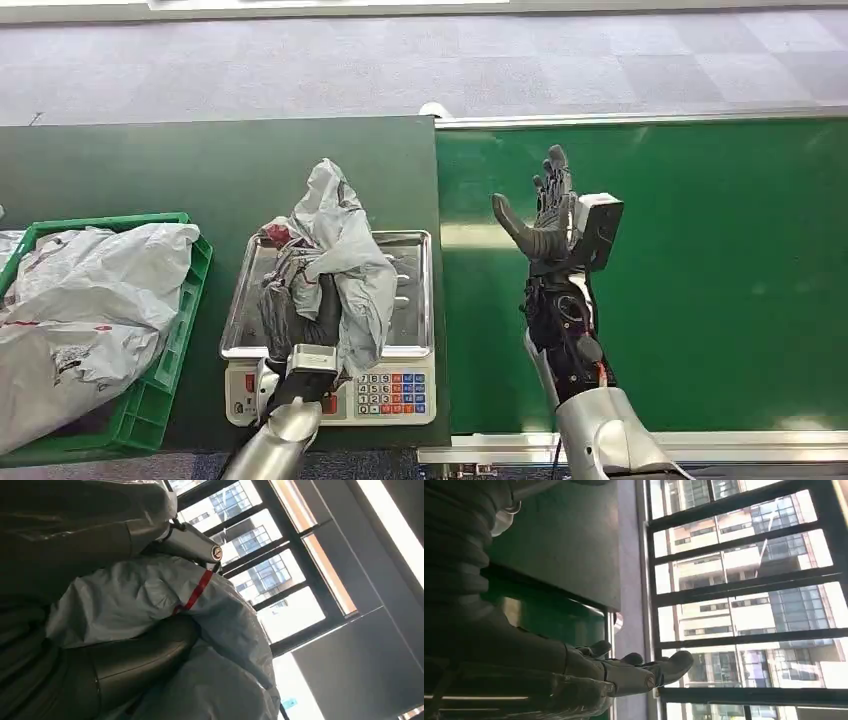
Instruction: Moved the parcel from conveyor to table for the left to box.
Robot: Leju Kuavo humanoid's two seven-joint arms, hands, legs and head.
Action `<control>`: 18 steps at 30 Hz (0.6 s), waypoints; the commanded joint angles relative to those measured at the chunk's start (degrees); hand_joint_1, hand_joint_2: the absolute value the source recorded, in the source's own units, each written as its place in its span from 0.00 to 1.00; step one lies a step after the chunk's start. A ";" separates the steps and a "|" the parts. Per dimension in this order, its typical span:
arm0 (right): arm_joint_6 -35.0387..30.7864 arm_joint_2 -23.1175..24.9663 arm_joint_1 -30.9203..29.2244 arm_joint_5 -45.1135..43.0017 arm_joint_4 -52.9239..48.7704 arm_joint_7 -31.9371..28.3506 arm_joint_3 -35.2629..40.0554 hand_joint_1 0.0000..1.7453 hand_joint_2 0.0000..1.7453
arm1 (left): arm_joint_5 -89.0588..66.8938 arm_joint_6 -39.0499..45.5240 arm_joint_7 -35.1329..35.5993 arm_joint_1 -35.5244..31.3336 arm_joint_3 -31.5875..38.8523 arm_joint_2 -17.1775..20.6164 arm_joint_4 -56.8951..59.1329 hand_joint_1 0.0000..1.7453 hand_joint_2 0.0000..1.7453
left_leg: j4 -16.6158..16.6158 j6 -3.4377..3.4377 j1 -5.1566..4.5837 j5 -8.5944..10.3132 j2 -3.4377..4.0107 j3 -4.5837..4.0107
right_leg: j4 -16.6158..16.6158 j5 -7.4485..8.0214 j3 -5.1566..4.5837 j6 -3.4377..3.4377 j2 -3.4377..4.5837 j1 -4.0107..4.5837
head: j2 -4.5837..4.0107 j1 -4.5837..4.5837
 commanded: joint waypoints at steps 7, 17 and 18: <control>-0.06 -0.61 -2.31 -0.13 1.66 -0.10 -0.86 0.00 1.00 | 0.30 0.88 -0.20 -1.08 -0.95 1.17 0.44 1.00 1.00 | -0.01 0.04 0.01 -0.03 -0.04 0.05 | -0.04 -0.02 0.08 0.00 0.01 0.01 | 0.00 0.00; 1.25 -1.57 1.58 0.92 -0.40 1.18 0.04 0.00 1.00 | -19.07 -1.13 4.53 -15.69 5.59 1.92 -4.53 1.00 1.00 | 0.07 0.04 0.03 0.11 -0.25 -0.18 | 0.04 -0.01 -0.14 -0.02 -0.26 0.03 | 0.00 0.02; 1.28 -1.60 1.55 0.92 -0.52 1.19 -0.01 0.00 1.00 | -19.02 -1.34 4.59 -15.85 5.37 2.14 -4.10 1.00 1.00 | 0.05 0.06 0.02 0.11 -0.24 -0.13 | 0.03 0.00 -0.06 -0.02 -0.28 0.02 | 0.00 0.02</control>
